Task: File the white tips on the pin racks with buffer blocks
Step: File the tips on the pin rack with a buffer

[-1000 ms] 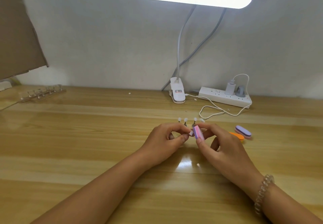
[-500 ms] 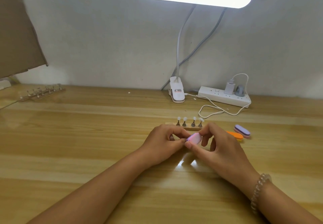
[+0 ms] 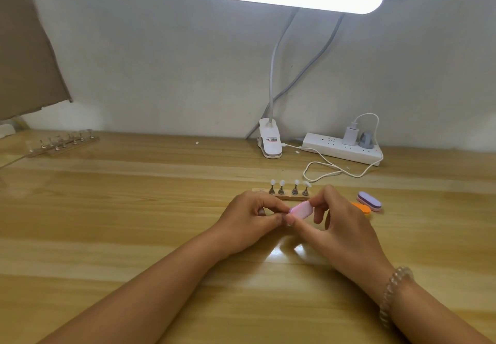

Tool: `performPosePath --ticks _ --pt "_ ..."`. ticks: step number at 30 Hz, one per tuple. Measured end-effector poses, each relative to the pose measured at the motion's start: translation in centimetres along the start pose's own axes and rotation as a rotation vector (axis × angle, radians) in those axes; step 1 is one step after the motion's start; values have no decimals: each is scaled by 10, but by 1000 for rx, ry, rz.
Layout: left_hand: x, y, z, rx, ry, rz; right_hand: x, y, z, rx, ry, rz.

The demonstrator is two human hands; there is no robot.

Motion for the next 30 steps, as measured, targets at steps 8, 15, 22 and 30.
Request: performPosePath --ticks 8,15,22,30 --pt "1 -1 1 3 2 10 -2 -3 -2 39 8 -32" --pt "1 -1 0 8 -15 9 -2 -5 -3 70 19 -49" --pt "0 -2 0 -9 -10 -16 4 2 3 -39 105 -9" --pt "0 -1 -2 13 -21 26 -4 -3 -5 25 -178 -73"
Point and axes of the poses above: each hand's wrist, its own y-axis away from the middle knuckle, its own x-axis out of the palm, z = x × y, the point moved 1 cm from there along -y, towards the middle knuckle, and after that the axes turned 2 degrees about y, right-handed, at the moved point
